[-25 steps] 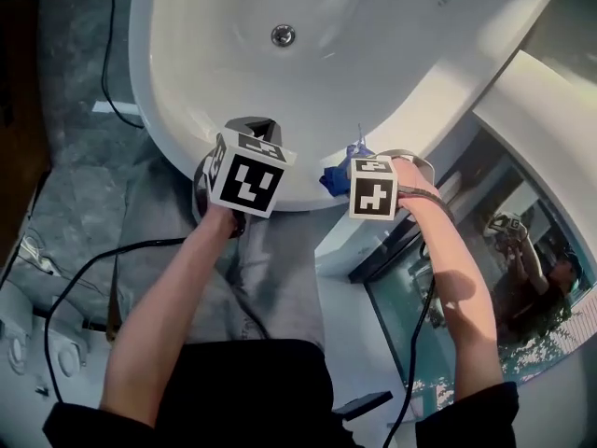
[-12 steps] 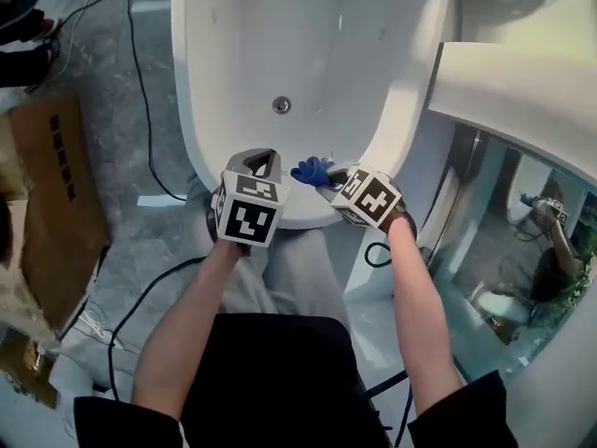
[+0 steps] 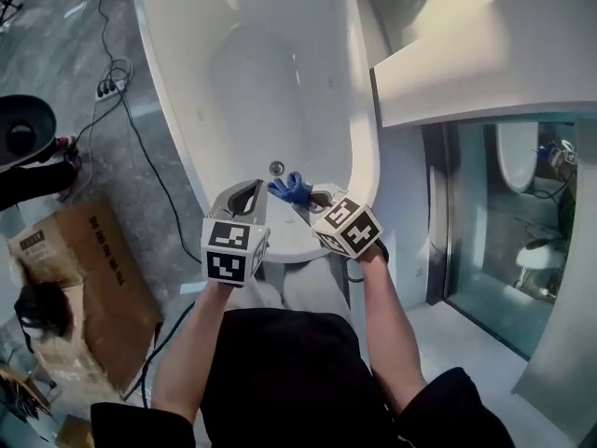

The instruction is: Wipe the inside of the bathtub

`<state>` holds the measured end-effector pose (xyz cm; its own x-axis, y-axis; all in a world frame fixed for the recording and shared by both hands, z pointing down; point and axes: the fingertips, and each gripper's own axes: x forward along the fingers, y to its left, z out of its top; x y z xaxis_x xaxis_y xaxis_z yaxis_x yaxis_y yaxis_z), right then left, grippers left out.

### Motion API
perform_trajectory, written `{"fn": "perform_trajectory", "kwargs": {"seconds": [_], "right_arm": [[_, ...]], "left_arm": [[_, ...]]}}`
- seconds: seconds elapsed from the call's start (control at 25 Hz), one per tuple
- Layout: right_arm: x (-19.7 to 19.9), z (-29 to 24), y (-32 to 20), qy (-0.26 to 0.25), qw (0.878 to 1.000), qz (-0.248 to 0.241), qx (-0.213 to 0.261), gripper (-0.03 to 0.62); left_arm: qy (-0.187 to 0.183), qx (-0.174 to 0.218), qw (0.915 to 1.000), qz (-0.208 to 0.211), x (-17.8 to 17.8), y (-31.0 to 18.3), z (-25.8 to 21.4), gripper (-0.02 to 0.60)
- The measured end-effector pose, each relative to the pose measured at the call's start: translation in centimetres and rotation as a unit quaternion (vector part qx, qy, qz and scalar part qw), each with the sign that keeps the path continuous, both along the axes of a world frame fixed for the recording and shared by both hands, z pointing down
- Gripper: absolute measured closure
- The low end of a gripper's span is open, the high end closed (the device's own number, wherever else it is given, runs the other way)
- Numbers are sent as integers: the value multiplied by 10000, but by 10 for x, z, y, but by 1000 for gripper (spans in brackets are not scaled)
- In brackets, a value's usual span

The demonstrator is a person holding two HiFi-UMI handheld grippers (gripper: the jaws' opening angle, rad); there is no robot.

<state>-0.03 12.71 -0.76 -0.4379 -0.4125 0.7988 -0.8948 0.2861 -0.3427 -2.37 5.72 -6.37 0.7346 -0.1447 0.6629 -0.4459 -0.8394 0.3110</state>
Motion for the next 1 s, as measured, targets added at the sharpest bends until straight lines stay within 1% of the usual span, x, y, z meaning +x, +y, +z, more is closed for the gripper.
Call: {"fn": "perform_trajectory", "kwargs": {"seconds": [0.08,0.16,0.24,0.28,0.4,0.52,0.64,0.8,0.92,1.0], "right_arm": [[8,-30,-5,-32,9991,292,319,528],[20,-62,-14,-91,9965,473,682,528],[40,-97,-31,-104,9915,670,1107,528],[52,-116,-44,-106,9872,812,1370,528],[80,-181,-83,-331,9662,1300,2203,528],[93,-239,-97,-546,9451,1548,2824,528],[106,-299,-116,-433,9260,1587,3398,526],[107,-378,-145,-169,8998,1483,4100,526],[103,-432,-163,-154,8730,1543,4624,526],[100,-461,-171,-208,8553,1481,4961,526]], "left_arm": [[115,164,9998,2,5,-4,-28,581],[235,393,9989,-64,13,-11,-58,581],[431,694,9966,-136,27,-25,-92,581],[557,887,9944,-149,35,-36,-110,581],[871,1450,9854,-184,50,-66,-165,580],[1031,1887,9762,-285,53,-76,-213,580],[1267,2333,9635,-347,65,-89,-264,580],[1630,2838,9447,-225,83,-106,-329,580],[1823,3136,9317,-190,90,-121,-375,580],[1969,3305,9223,-372,89,-128,-399,580]]}}
